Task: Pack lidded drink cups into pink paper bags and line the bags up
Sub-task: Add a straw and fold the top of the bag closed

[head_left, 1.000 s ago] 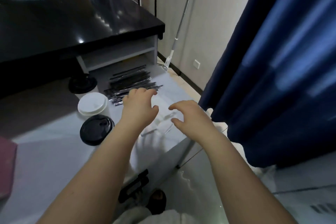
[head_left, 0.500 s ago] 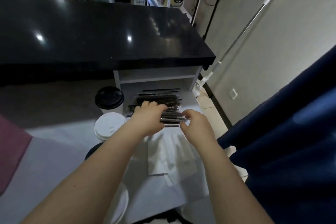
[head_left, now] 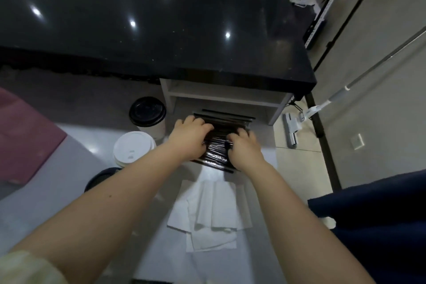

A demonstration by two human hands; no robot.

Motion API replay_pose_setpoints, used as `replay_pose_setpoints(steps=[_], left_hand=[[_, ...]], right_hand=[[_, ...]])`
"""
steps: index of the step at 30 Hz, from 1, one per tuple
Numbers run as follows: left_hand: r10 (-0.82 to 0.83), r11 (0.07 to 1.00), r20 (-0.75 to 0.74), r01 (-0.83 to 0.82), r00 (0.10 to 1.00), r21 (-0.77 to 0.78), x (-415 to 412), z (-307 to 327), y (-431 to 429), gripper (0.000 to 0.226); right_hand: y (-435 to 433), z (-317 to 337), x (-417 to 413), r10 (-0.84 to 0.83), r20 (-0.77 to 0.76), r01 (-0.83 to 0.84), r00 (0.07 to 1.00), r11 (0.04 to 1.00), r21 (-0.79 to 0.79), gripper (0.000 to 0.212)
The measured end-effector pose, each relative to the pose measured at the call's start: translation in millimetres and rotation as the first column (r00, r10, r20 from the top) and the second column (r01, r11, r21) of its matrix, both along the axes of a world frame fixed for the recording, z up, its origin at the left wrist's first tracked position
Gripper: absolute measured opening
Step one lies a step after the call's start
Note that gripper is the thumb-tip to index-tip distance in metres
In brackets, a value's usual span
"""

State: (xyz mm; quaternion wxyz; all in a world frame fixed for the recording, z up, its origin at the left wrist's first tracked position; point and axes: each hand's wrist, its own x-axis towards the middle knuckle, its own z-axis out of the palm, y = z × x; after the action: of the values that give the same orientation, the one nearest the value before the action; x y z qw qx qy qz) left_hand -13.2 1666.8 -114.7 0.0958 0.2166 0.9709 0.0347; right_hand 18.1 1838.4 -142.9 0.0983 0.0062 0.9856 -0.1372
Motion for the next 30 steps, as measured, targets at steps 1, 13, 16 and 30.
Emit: replay_pose_setpoints(steps=[1, 13, 16, 30], left_hand=[[0.016, 1.0, -0.036, -0.016, 0.999, 0.008, -0.5, -2.7, -0.1, 0.062], [0.188, 0.982, -0.07, -0.188, 0.98, -0.005, 4.8, -15.5, 6.1, 0.065], [0.206, 0.978, -0.061, -0.208, 0.977, -0.024, 7.6, -15.7, 8.1, 0.065], [0.34, 0.94, -0.184, -0.326, 0.922, 0.105, 23.4, 21.8, -3.5, 0.066]], right_hand=[[-0.1, -4.4, -7.7, 0.026, -0.019, -0.026, 0.999, 1.0, -0.003, 0.042], [-4.9, -36.3, -39.6, 0.106, -0.159, -0.11, 0.982, 0.994, -0.015, 0.024], [-7.0, -37.5, -42.4, 0.091, -0.151, -0.095, 0.984, 0.995, -0.022, 0.02], [13.2, -2.4, -34.6, 0.195, -0.112, -0.204, 0.974, 0.976, -0.075, 0.029]])
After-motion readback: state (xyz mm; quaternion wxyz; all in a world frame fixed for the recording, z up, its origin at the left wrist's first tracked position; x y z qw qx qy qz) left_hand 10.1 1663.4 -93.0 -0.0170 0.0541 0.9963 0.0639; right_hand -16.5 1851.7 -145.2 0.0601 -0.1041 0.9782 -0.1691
